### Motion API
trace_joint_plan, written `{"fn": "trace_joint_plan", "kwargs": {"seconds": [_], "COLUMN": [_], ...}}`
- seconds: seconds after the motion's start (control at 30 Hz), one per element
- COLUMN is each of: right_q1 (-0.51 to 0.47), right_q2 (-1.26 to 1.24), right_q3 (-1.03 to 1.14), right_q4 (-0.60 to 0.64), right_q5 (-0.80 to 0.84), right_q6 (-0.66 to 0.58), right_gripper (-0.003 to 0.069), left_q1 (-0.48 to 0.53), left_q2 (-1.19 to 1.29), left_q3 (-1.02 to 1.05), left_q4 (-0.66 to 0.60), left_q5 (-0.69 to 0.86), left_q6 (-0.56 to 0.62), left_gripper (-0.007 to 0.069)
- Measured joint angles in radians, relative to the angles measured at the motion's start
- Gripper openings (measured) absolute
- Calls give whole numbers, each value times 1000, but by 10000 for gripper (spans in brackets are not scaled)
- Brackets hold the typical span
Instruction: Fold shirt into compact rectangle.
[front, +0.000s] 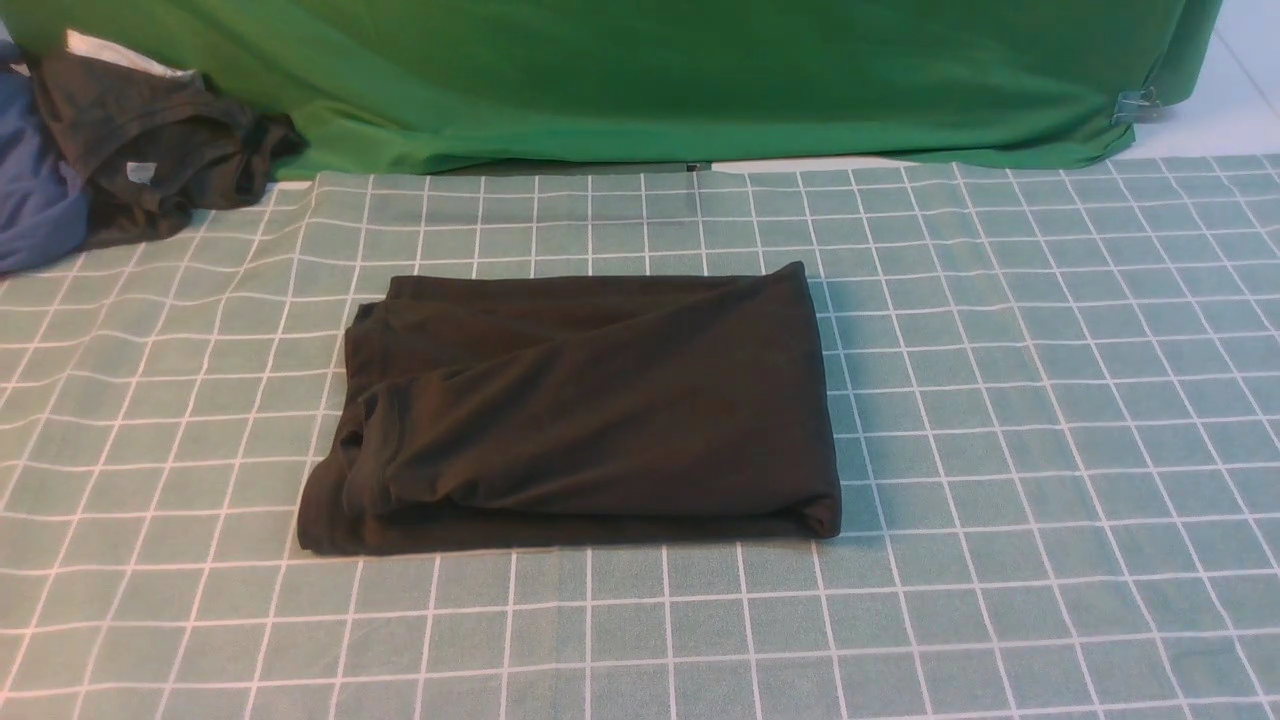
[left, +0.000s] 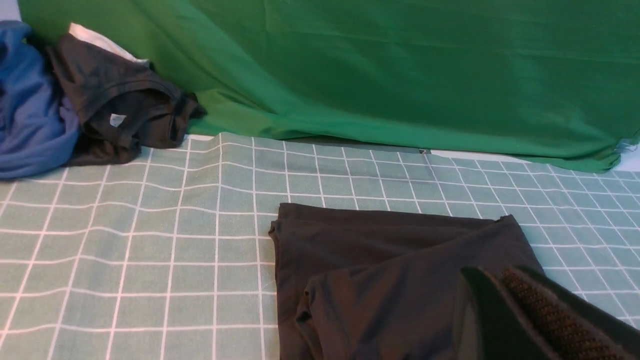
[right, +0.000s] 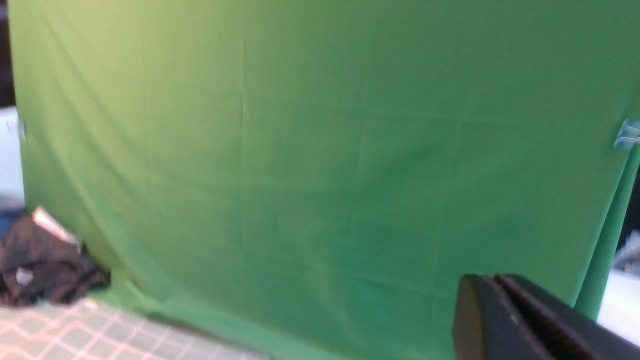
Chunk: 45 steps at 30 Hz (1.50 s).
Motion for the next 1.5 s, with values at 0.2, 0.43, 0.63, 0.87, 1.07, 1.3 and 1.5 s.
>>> {"fn": "trace_joint_plan", "kwargs": {"seconds": [0.2,0.43,0.63,0.87,1.07,1.3,1.5], "right_q1": [0,0,0,0,0,0,0], "right_q2": [-285,-509,-548,-548,-548,-548,-548], "right_q3": [307,480,489,489,489,489,489], "right_q4": [-3,-4,-6,-7,-7,-7,-7], "right_q5": [-261,-445,-489,-478,-478,-478,-477], "right_q6": [3,16,18,18,18,19,19], "right_gripper": [22,22,45,71,83,99,111], "left_q1": [0,0,0,0,0,0,0], "left_q2": [-207,-269,-270,-270,-270,-270,-270], "left_q3": [181,300,327,327,327,327,329], "left_q4": [9,-13,-30,-30,-30,-30,-29], "left_q5": [-41,-143,-242,-266,-268,-268,-271], "left_q6": [13,13,13,14,15,15,31], "left_gripper": [11,11,11,13,13,13,13]}}
